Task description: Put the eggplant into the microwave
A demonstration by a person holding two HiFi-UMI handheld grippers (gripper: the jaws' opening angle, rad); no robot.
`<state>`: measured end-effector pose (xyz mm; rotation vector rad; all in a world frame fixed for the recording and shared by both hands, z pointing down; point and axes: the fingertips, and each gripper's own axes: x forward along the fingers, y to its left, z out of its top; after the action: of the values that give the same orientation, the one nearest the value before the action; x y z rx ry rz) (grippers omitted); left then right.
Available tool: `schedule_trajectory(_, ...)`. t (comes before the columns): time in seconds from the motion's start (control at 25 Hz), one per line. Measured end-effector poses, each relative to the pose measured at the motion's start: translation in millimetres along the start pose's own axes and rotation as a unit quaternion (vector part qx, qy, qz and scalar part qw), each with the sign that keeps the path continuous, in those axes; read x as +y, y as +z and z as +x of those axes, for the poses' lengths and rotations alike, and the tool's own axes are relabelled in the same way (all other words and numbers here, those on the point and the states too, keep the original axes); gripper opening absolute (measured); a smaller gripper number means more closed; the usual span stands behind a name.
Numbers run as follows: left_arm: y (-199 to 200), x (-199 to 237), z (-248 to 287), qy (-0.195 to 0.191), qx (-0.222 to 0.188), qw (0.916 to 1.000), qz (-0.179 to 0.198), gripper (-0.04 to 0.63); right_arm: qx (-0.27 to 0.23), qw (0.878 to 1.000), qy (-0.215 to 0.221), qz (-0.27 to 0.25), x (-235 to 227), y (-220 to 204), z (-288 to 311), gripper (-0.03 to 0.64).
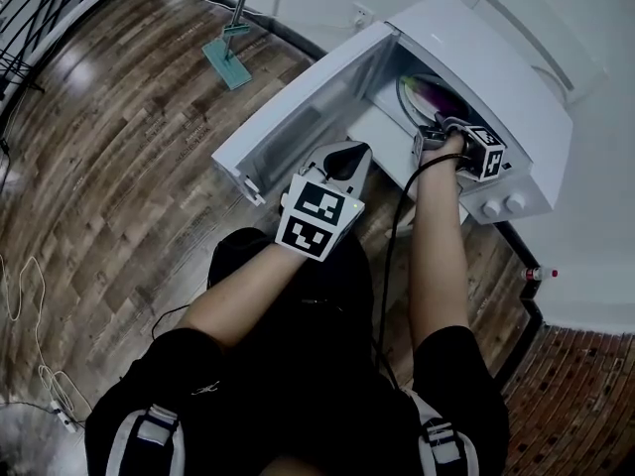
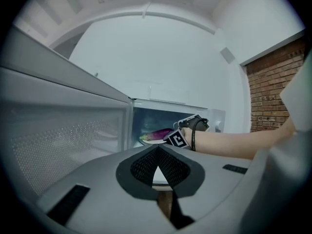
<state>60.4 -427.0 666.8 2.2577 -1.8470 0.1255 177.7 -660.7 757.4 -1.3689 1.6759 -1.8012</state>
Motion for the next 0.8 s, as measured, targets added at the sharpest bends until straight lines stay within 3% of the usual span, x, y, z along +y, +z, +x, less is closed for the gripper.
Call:
schedule_trajectory(0.12, 2, -1, -4, 0.001, 0.001, 1.0000, 0.003, 0.000, -0.011, 1.000, -0.019, -0.016, -1, 1, 1, 0.031)
schedule_trajectory(0.32, 6, -2, -11, -0.002, 0.001, 0.9999, 0.014, 0.000, -0.054, 0.997, -0.004, -0.049, 4, 3, -2, 0.032)
schedule_trajectory(0.48, 7, 0, -16, 0.000, 0.002, 0.9999, 0.015, 0.000, -0.088, 0.989, -0.008, -0.116, 7, 5, -8, 0.063)
schedule_trajectory(0.64, 7, 1, -21, 0.001, 0.003, 0.9998, 0.018, 0.000, -0.112, 0.970, -0.050, -0.210, 5, 10, -12, 0.095)
schedule_trajectory(0.8, 7, -1, -25, -0.002, 0.004, 0.9998, 0.018, 0.000, -0.124, 0.939, -0.102, -0.304, 2, 12, -15, 0.143)
